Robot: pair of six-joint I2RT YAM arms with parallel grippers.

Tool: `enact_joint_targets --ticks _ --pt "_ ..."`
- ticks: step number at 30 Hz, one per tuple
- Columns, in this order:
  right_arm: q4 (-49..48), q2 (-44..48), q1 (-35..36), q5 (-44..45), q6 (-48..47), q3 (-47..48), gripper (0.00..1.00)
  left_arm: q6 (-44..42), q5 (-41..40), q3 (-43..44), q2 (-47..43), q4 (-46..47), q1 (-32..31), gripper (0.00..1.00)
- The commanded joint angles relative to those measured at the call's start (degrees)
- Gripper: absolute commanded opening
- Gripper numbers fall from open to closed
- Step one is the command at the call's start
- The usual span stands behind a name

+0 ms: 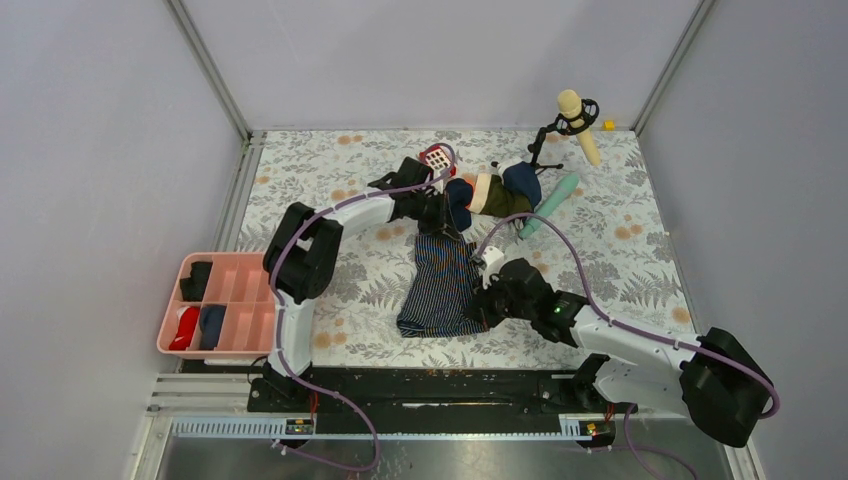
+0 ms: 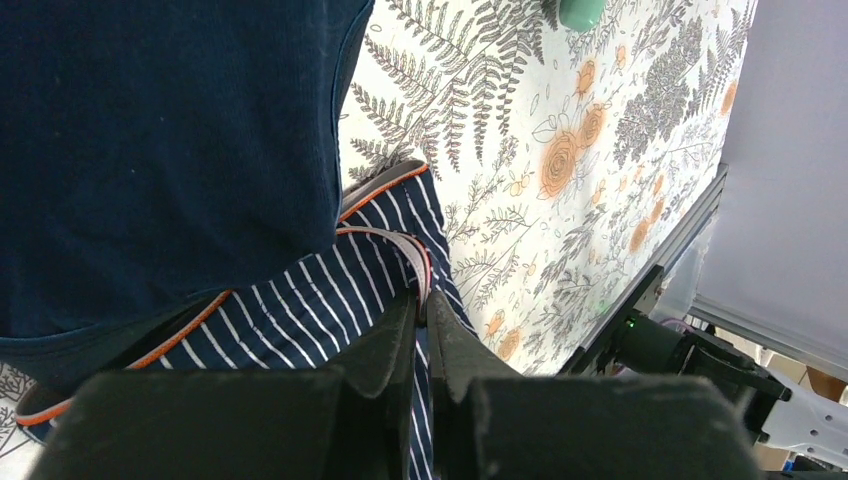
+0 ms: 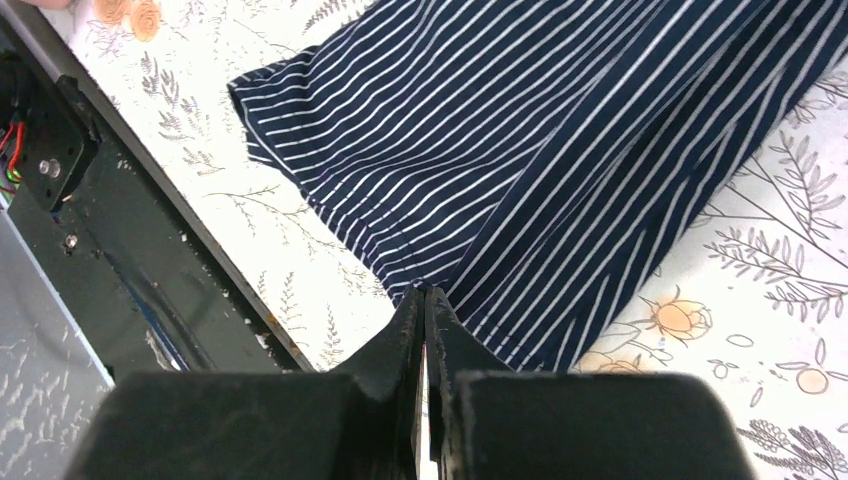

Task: Roll the underwear
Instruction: Fold the underwear at the center of the board.

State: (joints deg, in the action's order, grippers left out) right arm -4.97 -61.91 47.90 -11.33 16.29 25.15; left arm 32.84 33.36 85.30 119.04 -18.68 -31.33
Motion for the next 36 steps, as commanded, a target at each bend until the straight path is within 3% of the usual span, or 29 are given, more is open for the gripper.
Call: enact_joint_targets --ticks 1,19,36 --pt "0.75 1.27 -1.87 1.35 1.28 -0.83 0.0 -0.23 -1.16 2.68 0.98 1.44 -0.71 0.0" --pt "1.24 2.58 -2.65 -2.79 -2.76 -3.92 0.0 -0.13 -0.85 3.77 1.78 0.93 -3.21 0.0" --pt "3.23 4.44 -2.63 -11.76 -2.78 -1.68 0.0 -2.07 0.09 1.71 -5.21 -5.21 -3.19 0.0"
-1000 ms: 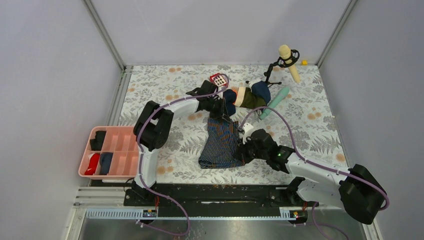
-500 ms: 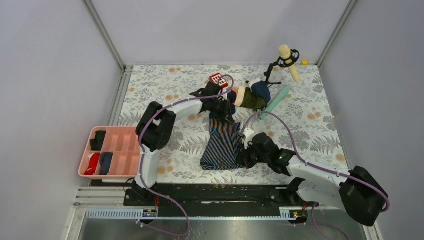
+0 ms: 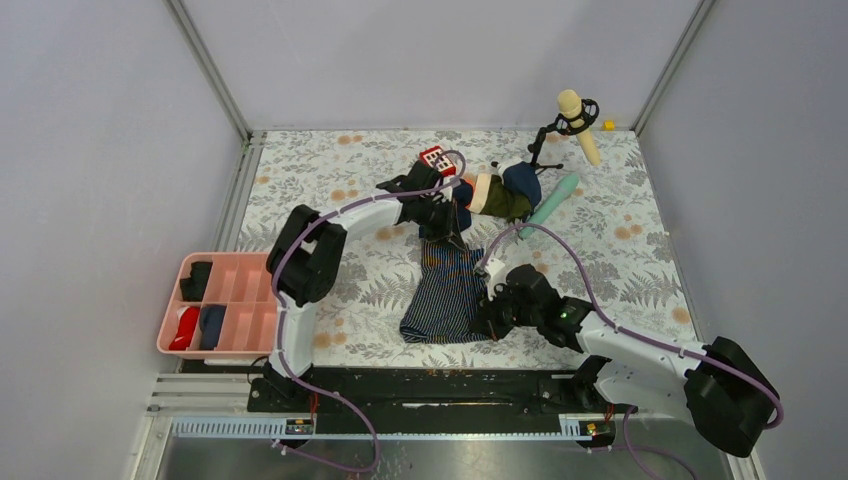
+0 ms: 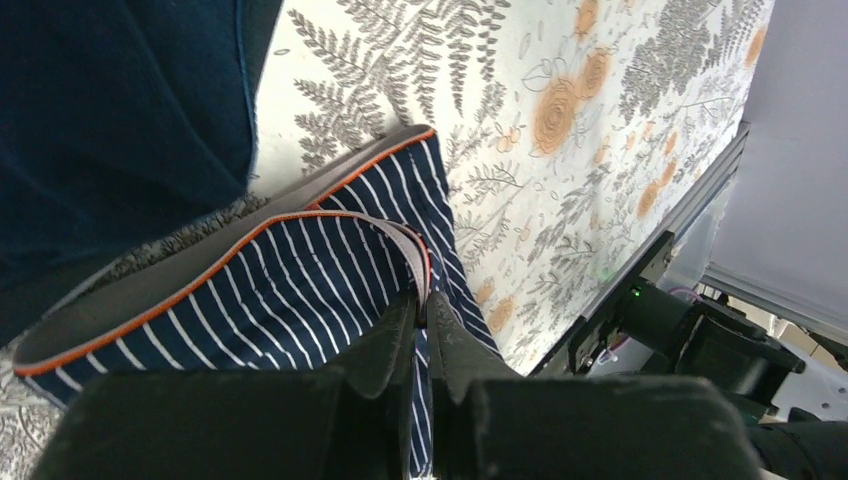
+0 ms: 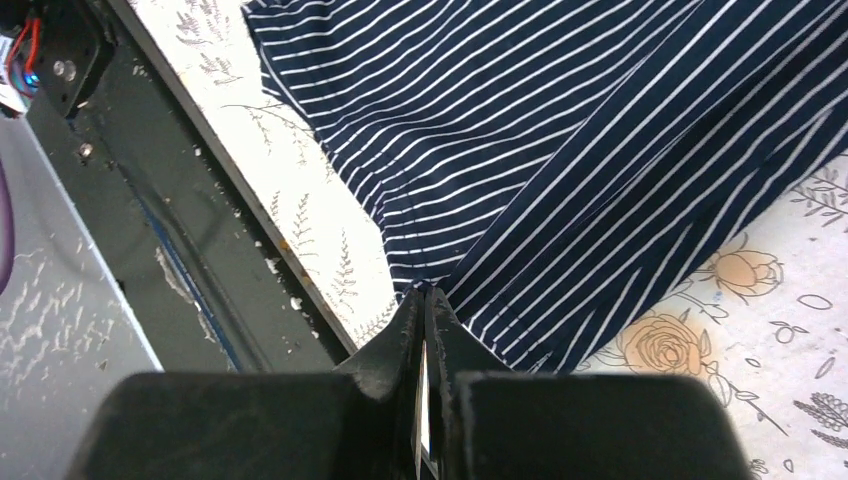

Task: Roll the underwear
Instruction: Fold the underwear at the center of the board.

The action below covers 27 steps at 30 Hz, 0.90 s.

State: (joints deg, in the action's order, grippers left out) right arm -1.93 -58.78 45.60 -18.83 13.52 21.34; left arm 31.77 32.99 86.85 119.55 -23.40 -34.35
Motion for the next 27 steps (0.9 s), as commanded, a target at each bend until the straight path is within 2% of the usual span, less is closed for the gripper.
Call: enact_joint_targets --ticks 1,11,27 --pt "0.31 1.45 -0.3 -4.52 0.1 2.07 0.0 -0.96 0.46 0.01 -6.14 -0.32 -0.23 0.0" --pt "1.58 1.14 -0.31 2.81 3.98 0.15 0.0 -0.99 0.91 1.05 -2.64 -0.25 -2.6 0.0" --pt "1.58 0.17 -0.34 7.39 5.54 -0.55 0.0 -0.58 -2.44 5.52 3.34 0.81 -4.8 0.0"
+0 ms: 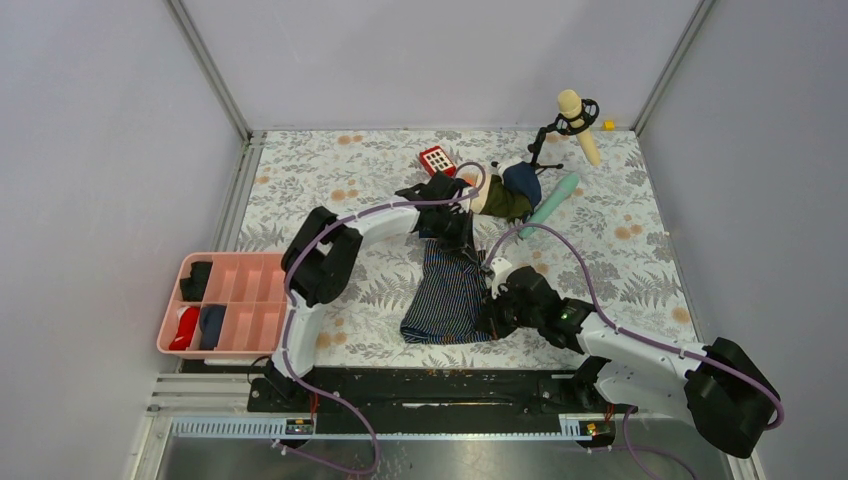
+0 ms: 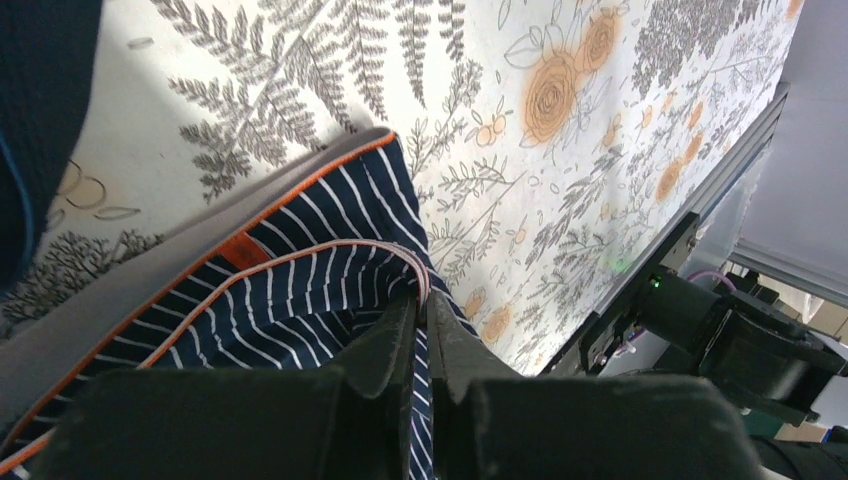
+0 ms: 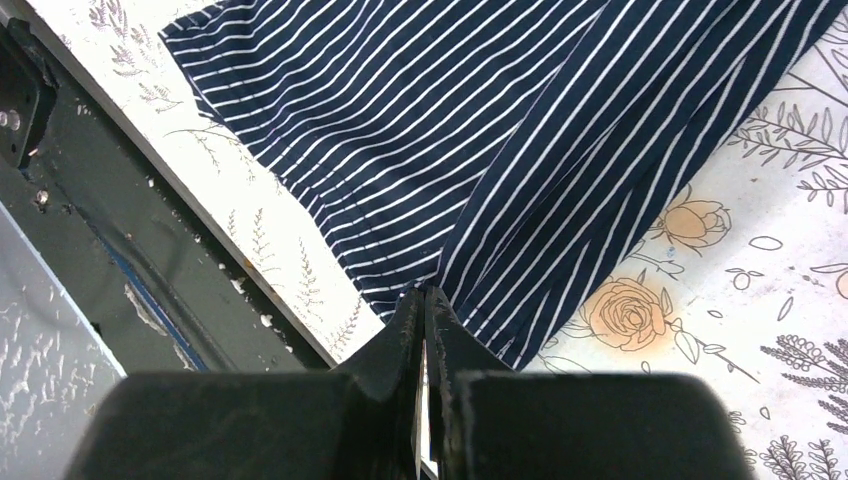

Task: Roll the underwear
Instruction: Fold the underwear at the center of the board.

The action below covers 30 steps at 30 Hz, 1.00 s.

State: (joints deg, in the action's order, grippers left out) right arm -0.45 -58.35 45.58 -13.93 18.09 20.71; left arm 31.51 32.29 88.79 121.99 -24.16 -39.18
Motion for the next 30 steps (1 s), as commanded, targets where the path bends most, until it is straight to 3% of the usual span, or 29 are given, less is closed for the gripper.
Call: enact_joint_targets --ticks 1,9,14,19,23,27,30 --pt "1.46 -0.4 -0.28 2.58 0.96 0.15 0.0 -0.21 -2.13 3.92 1.12 1.57 0.03 0.0" --pt "3.05 0.34 -0.32 4.17 0.51 0.62 0.07 0.72 -2.43 4.82 2.55 1.98 -0.02 0.01" --pt "4.07 0.59 -0.32 6.11 -0.04 1.3 0.28 1.42 -2.12 5.18 3.06 2.02 0.04 0.2" --pt "12.09 3.79 -1.05 9.48 -0.85 6.06 0.47 1.06 -0.26 6.66 0.96 2.03 0.5 0.39" --pt "19.37 5.65 -2.46 9.17 -3.18 11.6 0.54 0.65 5.62 6.81 -1.67 3.73 1.73 0.51" --pt "22.46 5.75 -4.34 10.74 -6.54 15.31 0.65 -0.46 8.17 4.25 -5.14 3.7 3.99 0.54" --pt "20.98 4.23 -6.65 11.91 -9.53 17.09 0.6 -5.56 4.36 0.77 -9.34 -0.74 6.4 0.54"
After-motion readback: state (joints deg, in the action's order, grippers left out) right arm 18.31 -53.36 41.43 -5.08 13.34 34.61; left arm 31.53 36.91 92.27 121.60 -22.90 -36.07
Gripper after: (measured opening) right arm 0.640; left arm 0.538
